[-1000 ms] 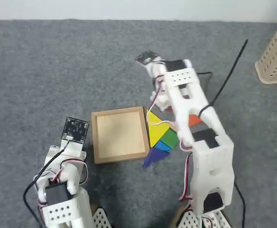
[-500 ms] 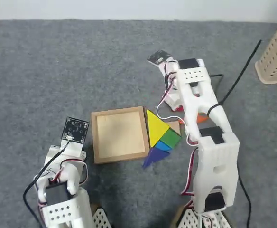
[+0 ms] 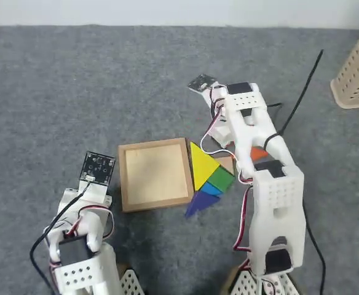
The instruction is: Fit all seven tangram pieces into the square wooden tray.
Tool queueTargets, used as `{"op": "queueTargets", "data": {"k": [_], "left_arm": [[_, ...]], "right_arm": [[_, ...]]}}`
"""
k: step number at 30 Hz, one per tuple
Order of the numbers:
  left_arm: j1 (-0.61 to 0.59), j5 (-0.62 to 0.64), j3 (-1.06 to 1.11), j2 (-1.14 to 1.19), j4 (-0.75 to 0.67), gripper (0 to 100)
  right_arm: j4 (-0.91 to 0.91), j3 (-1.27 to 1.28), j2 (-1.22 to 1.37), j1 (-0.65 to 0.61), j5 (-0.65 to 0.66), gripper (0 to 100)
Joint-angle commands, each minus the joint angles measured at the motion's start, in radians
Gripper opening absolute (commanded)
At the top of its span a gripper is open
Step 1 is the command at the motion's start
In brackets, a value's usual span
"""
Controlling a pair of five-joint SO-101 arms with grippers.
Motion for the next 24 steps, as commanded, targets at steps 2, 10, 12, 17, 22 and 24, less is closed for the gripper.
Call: {"op": "queueTargets", "data": {"k": [2,10,12,17,22,24], "left_arm": [[-0.002,0.008,-0.013,-0.023,0.003,12],[-0.002,0.008,-0.013,-0.023,0.003,12],[-0.002,0.008,-0.013,-0.023,0.003,12],[-0.002,0.008,-0.013,-0.023,0.003,12],[-0.002,0.008,-0.013,-0.023,0.003,12],[-0.002,0.008,-0.013,-0.023,0.003,12]], "right_arm": [[-0.03,-0.043,-0.002,0.015,0.011,31.8],[-0.077,-0.043,-0.002,0.005,-0.055,17.6],[-0.081,-0.043,-0.007,0.005,-0.064,17.4],[-0.071,-0.043,-0.01,0.007,-0.068,17.0],[-0.071,-0.044,-0.024,0.004,-0.138,17.1],[-0.07,-0.044,-0.042,-0.01,-0.18,17.3]]}}
